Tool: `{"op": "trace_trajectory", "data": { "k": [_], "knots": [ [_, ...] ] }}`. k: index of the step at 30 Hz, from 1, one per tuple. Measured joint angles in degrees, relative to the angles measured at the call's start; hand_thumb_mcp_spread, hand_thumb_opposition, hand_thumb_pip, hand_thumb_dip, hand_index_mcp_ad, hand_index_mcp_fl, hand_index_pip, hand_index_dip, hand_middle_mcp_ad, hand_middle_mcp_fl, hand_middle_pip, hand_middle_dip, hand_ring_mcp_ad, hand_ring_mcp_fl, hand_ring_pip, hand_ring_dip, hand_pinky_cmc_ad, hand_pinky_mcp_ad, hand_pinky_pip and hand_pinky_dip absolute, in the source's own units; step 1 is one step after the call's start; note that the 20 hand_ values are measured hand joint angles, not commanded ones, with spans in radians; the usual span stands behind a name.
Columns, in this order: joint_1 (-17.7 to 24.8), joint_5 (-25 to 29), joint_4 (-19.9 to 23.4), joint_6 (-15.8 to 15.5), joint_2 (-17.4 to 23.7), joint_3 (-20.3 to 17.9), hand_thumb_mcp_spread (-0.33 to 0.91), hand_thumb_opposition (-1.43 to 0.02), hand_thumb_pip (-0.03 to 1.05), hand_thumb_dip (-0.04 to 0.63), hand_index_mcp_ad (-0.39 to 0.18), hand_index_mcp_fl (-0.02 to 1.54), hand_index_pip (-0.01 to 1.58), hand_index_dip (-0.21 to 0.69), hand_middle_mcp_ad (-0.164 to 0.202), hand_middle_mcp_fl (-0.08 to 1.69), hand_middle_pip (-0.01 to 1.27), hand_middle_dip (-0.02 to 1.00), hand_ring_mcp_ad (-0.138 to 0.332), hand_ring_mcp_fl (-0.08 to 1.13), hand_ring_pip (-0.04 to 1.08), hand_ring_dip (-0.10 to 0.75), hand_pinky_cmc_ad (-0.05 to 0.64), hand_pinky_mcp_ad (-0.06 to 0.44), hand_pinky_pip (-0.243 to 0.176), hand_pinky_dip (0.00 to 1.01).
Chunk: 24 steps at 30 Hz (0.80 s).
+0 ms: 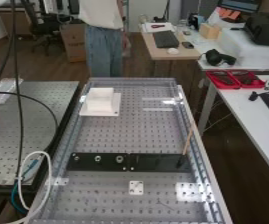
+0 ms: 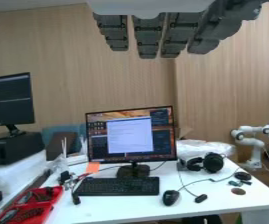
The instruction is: Grab the bearing and place it in the white container
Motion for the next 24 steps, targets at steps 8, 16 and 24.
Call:
{"op": "trace_trajectory", "data": {
  "k": [8, 16, 24],
  "knots": [
    [0.0, 0.1, -0.2, 0.1, 0.1, 0.0, 0.13, -0.22, 0.14, 0.007, 0.007, -0.01, 0.02, 0.024, 0.061, 0.0, 0.06, 0.03, 0.038, 0.02, 0.02, 0.012, 0.084, 0.066, -0.016, 0.04],
    [-0.1, 0.3, 0.1, 1.0, 0.1, -0.9, 0.19, -0.62, 0.15, 0.007, 0.054, 0.03, 0.07, 0.075, 0.063, 0.01, 0.12, 0.04, 0.155, 0.02, 0.09, 0.014, 0.267, 0.194, -0.059, 0.11],
    [-0.4, 0.2, 1.1, 2.0, 0.1, -1.9, 0.2, -0.68, 0.15, 0.009, 0.077, 0.04, 0.09, 0.087, 0.096, 0.01, 0.14, 0.05, 0.202, 0.05, 0.1, 0.014, 0.312, 0.23, -0.089, 0.12]
  ]
}}
